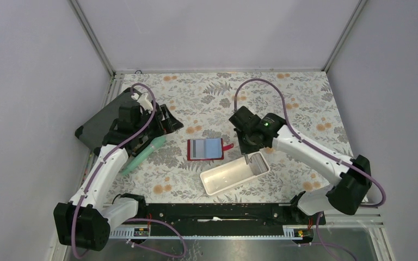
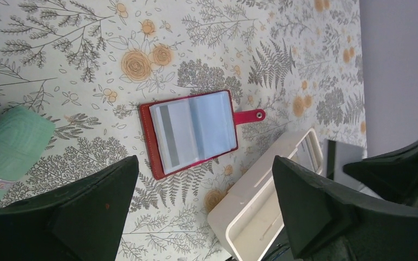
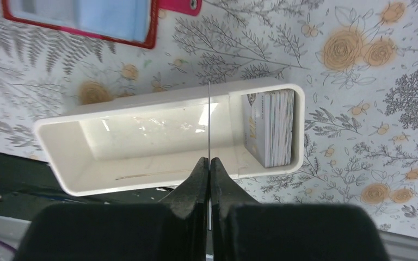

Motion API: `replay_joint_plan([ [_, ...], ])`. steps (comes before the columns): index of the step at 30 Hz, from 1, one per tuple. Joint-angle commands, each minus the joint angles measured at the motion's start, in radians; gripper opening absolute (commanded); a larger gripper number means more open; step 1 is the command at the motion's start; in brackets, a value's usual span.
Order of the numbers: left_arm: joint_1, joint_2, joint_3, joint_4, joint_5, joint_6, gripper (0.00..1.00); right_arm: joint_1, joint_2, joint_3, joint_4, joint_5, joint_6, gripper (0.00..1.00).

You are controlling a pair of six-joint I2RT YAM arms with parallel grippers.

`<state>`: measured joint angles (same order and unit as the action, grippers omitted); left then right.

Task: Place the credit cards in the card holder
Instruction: Pick up the credit card from the storage box, then insert the credit card into the card holder.

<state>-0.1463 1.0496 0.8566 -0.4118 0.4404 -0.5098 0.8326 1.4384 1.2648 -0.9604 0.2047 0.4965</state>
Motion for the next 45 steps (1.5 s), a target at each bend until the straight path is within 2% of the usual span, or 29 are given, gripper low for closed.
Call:
replay_joint_plan([
  [1,-0.05,0.004,0.015,0.006,-0.034,0.035,0.99,0.005,-0.105,0.067,-0.004,-0.004,0.013,0.0],
  [6,-0.105,0.013,0.013,0.007,-0.078,0.053,0.99,0.001,-0.213,-0.004,0.142,-0.038,-0.016,0.0],
  [9,-0.111,0.031,0.006,0.026,-0.074,0.065,0.99,-0.01,-0.221,-0.03,0.237,-0.094,-0.032,0.0],
  [16,-0.111,0.125,0.0,0.075,-0.032,0.066,0.99,-0.101,-0.16,-0.089,0.507,-0.306,-0.04,0.0],
  [23,-0.117,0.251,0.012,0.07,-0.059,0.01,0.98,-0.149,-0.004,-0.131,0.75,-0.449,0.041,0.0],
  [32,-0.134,0.424,0.104,0.078,-0.093,-0.079,0.86,-0.176,0.202,-0.127,0.893,-0.538,0.108,0.0],
  [40,-0.167,0.519,0.111,0.068,-0.116,-0.054,0.75,-0.193,0.359,-0.099,0.936,-0.595,0.117,0.0],
  [45,-0.206,0.538,0.117,0.033,-0.157,-0.03,0.72,-0.194,0.407,-0.107,0.977,-0.635,0.129,0.0],
])
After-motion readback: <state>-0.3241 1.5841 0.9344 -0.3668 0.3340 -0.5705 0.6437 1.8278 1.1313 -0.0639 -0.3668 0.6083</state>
